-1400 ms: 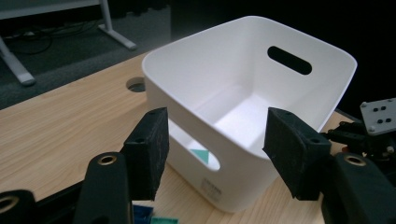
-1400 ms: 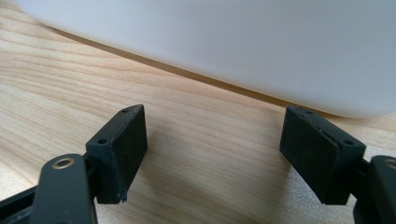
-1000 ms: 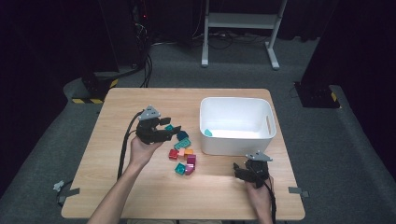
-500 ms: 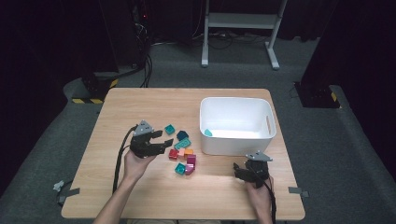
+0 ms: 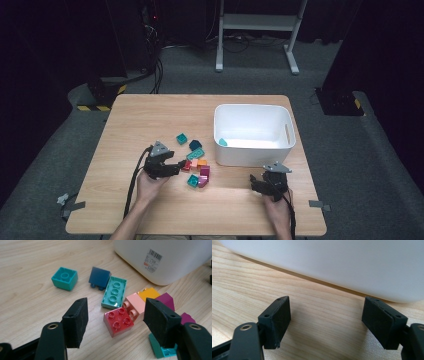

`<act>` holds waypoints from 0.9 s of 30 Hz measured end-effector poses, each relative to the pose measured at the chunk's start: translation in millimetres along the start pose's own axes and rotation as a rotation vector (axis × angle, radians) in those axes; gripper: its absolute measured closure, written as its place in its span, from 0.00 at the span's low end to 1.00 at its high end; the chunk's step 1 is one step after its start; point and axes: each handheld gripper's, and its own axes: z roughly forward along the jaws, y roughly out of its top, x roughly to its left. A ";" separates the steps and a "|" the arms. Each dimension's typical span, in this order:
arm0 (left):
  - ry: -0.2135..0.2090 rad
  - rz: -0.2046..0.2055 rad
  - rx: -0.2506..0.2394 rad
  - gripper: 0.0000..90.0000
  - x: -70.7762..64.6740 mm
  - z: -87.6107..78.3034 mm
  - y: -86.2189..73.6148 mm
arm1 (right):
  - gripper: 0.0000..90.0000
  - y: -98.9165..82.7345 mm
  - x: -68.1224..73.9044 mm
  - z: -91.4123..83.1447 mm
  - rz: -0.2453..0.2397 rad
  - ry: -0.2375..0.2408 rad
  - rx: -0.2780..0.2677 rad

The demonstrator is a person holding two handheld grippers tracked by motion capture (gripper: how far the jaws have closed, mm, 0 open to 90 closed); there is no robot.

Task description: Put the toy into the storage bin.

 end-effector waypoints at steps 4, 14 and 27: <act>0.007 -0.005 0.014 0.40 -4.4 9.7 -7.9 | 0.26 0.0 0.0 0.0 -0.001 0.001 0.000; 0.031 -0.017 0.025 0.39 -10.4 26.7 -21.6 | 0.26 0.0 0.1 -0.1 -0.001 0.001 0.000; 0.074 -0.023 0.034 0.40 -7.3 32.7 -27.7 | 0.26 0.0 0.1 -0.1 -0.001 0.001 0.000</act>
